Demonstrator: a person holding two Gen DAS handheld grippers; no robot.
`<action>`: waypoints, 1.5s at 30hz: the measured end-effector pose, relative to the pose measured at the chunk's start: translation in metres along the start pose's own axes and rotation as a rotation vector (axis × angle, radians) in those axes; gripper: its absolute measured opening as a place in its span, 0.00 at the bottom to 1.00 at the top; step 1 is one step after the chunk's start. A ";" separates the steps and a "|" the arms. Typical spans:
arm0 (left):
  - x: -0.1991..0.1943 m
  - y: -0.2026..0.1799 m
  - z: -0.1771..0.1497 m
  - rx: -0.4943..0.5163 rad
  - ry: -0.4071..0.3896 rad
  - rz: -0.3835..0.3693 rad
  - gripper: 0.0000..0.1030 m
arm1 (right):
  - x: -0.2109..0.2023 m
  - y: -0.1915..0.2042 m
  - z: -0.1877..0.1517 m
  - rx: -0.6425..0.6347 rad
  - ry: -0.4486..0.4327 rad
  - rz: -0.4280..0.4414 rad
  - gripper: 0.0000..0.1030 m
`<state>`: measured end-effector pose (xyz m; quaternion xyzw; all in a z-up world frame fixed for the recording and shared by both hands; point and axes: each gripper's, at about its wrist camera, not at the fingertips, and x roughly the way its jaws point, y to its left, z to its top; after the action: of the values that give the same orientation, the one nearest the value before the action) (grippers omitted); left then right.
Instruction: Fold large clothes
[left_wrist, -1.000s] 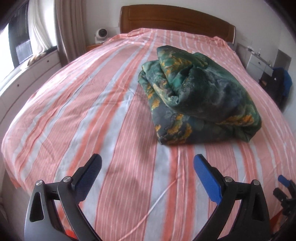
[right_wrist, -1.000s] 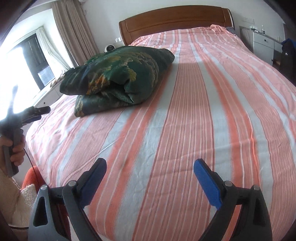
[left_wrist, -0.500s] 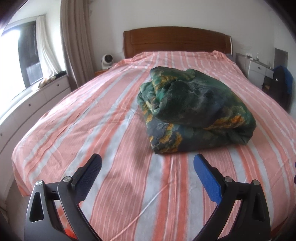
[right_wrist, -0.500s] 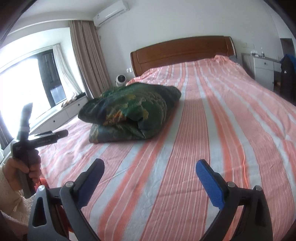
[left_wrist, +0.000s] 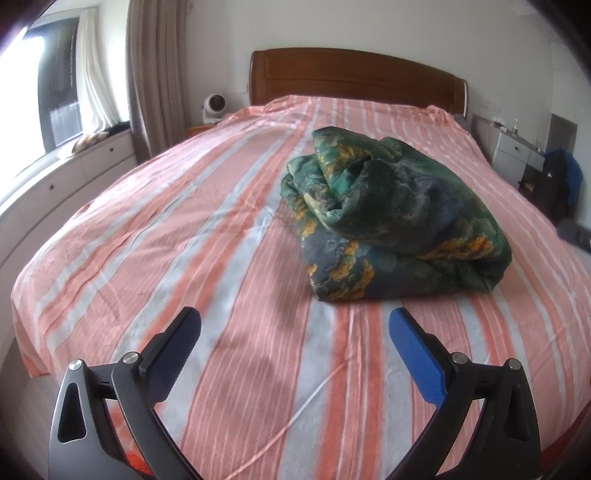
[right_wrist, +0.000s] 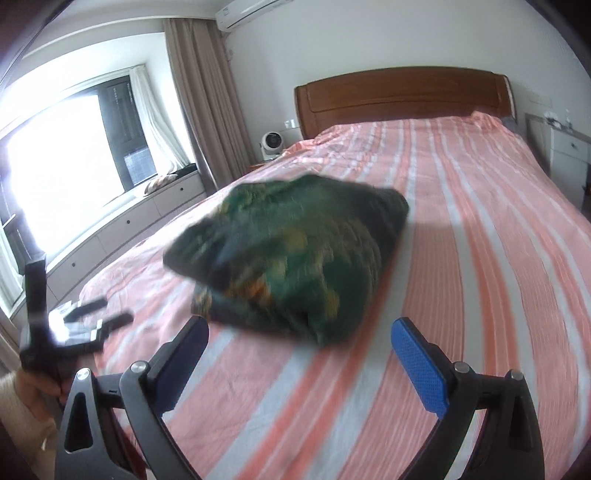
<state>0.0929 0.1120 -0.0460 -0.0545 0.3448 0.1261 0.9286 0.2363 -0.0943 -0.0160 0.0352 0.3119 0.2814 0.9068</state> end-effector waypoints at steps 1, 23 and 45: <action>0.001 0.004 0.000 -0.015 -0.001 0.005 0.99 | 0.010 0.000 0.020 -0.017 0.007 0.008 0.96; 0.028 0.040 -0.027 -0.107 0.067 -0.008 0.99 | 0.188 0.088 0.072 -0.423 0.395 -0.084 1.00; 0.035 0.061 -0.018 -0.131 0.187 -0.014 0.99 | 0.291 0.117 0.108 -0.314 0.392 -0.089 1.00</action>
<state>0.0906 0.1744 -0.0828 -0.1289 0.4206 0.1360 0.8877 0.4311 0.1705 -0.0598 -0.1749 0.4353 0.2876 0.8350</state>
